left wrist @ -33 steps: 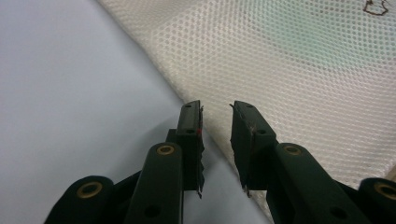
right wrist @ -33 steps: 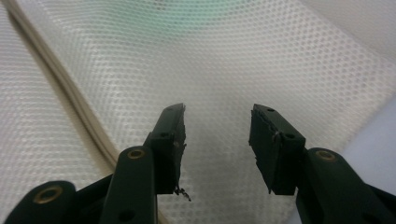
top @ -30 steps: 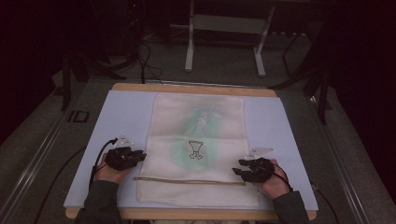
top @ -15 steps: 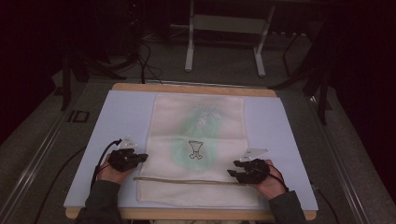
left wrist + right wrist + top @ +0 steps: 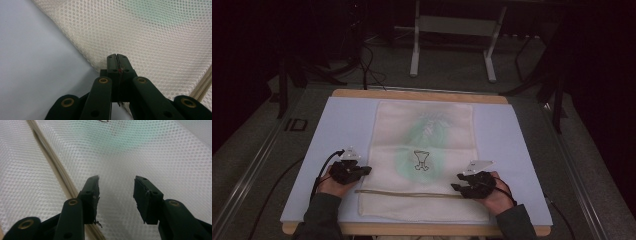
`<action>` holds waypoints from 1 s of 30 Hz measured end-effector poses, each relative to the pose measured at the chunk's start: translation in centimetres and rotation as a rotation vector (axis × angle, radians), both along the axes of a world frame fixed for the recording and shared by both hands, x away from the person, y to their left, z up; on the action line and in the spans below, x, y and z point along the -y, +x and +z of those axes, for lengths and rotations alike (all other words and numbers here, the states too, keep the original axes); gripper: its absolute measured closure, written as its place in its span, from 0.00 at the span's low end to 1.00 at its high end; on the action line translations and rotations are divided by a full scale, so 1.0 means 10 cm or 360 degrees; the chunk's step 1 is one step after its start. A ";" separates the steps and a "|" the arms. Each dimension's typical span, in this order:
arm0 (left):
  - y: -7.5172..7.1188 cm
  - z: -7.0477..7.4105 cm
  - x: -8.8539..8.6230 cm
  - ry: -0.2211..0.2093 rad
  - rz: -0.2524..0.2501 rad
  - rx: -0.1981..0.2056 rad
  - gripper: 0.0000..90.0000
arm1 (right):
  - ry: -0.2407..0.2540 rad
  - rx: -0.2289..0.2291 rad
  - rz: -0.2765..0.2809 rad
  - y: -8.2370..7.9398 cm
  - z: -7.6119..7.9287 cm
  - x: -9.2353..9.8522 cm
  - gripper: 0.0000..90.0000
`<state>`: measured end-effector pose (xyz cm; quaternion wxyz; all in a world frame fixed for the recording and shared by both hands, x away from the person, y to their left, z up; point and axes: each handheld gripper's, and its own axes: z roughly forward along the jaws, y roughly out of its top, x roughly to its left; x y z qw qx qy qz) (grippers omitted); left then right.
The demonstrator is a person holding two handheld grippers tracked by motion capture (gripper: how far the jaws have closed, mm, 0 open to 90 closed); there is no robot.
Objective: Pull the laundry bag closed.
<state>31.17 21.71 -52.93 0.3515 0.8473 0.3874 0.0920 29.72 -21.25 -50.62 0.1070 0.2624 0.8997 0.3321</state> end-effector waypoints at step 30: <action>0.02 -0.01 0.01 -0.0008 -0.0024 -0.0019 1.00 | -0.0013 -0.0007 0.0252 -0.05 0.04 -0.57 0.63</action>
